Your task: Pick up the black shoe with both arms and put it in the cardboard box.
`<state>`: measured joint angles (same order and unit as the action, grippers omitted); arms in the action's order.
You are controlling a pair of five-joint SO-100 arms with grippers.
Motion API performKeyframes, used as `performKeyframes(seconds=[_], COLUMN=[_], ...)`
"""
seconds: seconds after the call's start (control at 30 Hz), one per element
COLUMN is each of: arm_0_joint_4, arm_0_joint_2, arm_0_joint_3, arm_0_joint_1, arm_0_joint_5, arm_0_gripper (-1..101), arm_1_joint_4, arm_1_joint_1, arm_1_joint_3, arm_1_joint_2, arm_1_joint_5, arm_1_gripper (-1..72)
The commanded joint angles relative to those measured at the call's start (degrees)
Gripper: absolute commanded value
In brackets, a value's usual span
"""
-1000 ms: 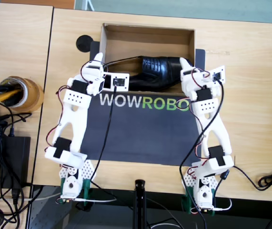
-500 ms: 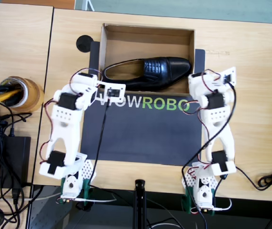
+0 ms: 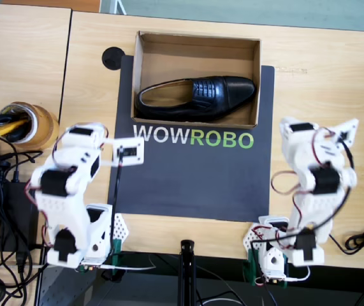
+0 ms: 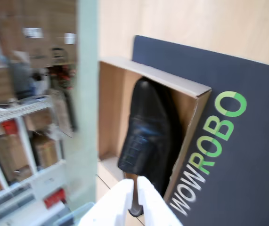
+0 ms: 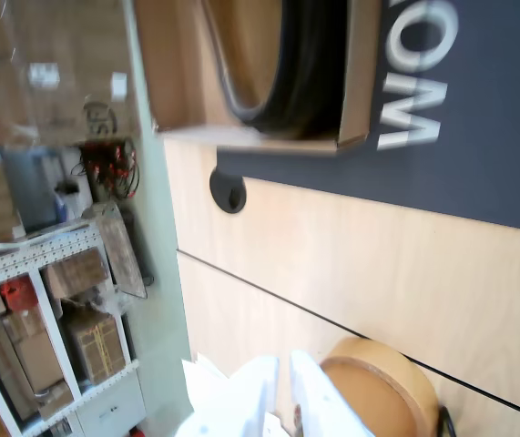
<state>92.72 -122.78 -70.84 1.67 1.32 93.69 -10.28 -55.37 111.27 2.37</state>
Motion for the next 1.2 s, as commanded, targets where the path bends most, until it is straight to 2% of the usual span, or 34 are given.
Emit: performKeyframes(seconds=[0.0,0.27,0.5,0.83,1.17], arm_0_joint_4=[2.0,2.3,2.3,0.8,-2.2], arm_0_joint_2=[-6.9,-25.7,-41.8,-58.7,-67.9], arm_0_joint_3=[-1.2,-11.1,-24.7,-42.6,-54.6], arm_0_joint_1=[-1.6,-5.1,-8.7,-9.5,-9.7], arm_0_joint_5=[-0.1,-2.6,-5.7,-6.4,-8.3], arm_0_gripper=[0,0,0,0,0], arm_1_joint_4=[-0.1,0.2,1.4,0.1,-1.0], arm_1_joint_1=[2.9,10.6,16.5,19.5,19.2], arm_1_joint_3=[-5.0,-15.6,-21.7,-35.6,-45.5], arm_1_joint_2=[12.2,34.6,49.1,70.0,82.0], arm_1_joint_5=[-0.5,-0.7,2.6,6.2,7.4], arm_1_gripper=[-0.1,-0.1,-0.2,-0.2,-0.2])
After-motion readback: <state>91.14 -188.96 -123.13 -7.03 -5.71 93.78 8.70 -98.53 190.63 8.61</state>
